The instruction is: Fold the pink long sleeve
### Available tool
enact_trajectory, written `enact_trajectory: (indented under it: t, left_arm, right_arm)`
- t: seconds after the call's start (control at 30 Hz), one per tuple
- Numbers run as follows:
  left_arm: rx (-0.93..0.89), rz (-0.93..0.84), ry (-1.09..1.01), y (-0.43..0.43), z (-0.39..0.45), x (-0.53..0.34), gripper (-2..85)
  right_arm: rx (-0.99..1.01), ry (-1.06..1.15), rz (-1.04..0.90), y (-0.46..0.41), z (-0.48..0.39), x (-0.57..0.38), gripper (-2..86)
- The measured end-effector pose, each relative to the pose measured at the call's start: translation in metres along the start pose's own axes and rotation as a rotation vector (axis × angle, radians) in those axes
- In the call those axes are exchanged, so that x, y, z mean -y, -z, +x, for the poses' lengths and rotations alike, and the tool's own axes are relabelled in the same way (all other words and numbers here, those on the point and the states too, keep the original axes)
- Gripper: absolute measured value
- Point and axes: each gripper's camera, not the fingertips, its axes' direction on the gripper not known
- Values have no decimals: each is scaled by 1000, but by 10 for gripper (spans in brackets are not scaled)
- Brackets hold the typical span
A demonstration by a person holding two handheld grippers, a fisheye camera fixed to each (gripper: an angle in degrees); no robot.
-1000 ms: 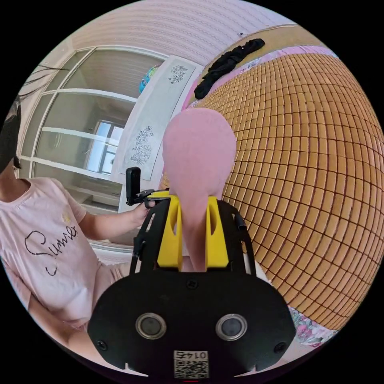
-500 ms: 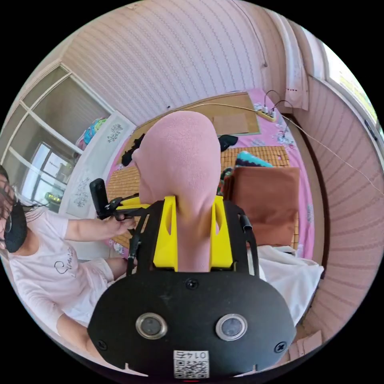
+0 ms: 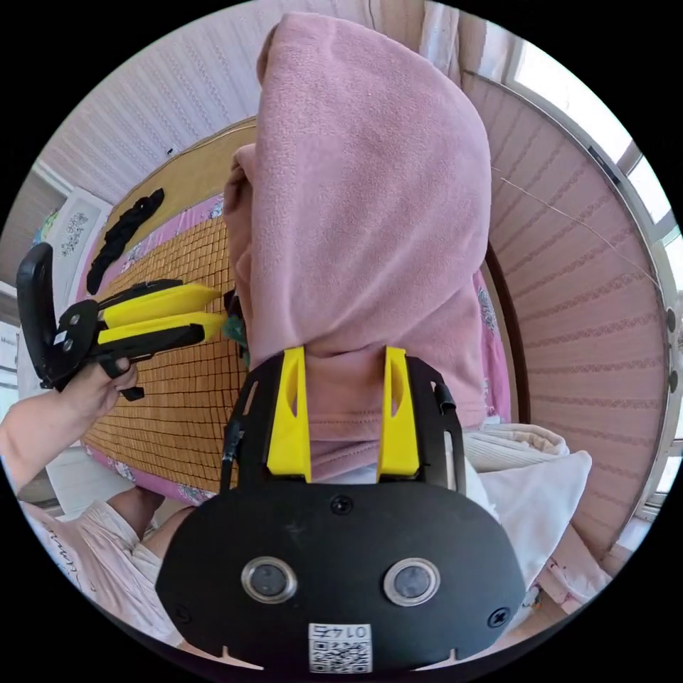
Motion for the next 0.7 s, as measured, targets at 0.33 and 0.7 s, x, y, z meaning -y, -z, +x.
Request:
enact_trajectory:
  t: [0.33, 0.7]
  left_arm:
    - [62, 34, 92, 154, 23, -105, 120]
    - [190, -36, 531, 296, 39, -262, 212]
  right_arm:
    - [-145, 179, 174, 132, -169, -143, 180]
    - [-36, 265, 81, 217, -381, -268, 320]
